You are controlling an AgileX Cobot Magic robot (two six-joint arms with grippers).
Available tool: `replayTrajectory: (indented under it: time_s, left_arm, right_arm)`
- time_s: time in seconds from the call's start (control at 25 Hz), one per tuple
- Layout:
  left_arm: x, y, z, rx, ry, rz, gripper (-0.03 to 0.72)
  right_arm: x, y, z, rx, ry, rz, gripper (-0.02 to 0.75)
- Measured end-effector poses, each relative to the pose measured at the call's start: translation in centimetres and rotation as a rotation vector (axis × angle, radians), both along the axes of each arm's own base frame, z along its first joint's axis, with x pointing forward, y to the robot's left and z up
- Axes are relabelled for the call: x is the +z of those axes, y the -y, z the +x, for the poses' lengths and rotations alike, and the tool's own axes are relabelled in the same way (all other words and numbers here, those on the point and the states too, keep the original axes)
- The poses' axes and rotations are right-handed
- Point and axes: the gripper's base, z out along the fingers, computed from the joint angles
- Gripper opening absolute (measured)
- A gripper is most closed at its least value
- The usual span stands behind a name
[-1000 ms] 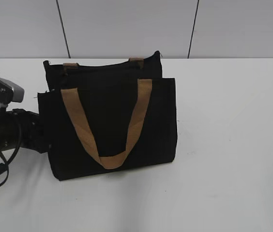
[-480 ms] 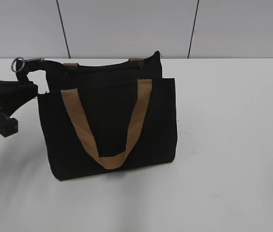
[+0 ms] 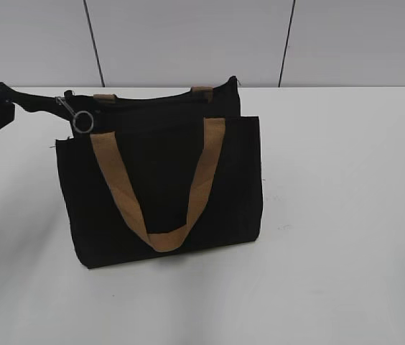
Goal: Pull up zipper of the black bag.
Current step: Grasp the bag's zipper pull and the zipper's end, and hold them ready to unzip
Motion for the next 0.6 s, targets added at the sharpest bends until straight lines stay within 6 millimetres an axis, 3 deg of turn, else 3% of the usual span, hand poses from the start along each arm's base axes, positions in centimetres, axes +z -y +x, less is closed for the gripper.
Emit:
replayTrajectory:
  time_s: [0.6]
  left_arm:
    - [1.2,0.4,0.0,-0.026,0.079,-0.118,0.029]
  right_arm:
    - [0.5,-0.1,0.0,0.013,0.033,0.006,0.491]
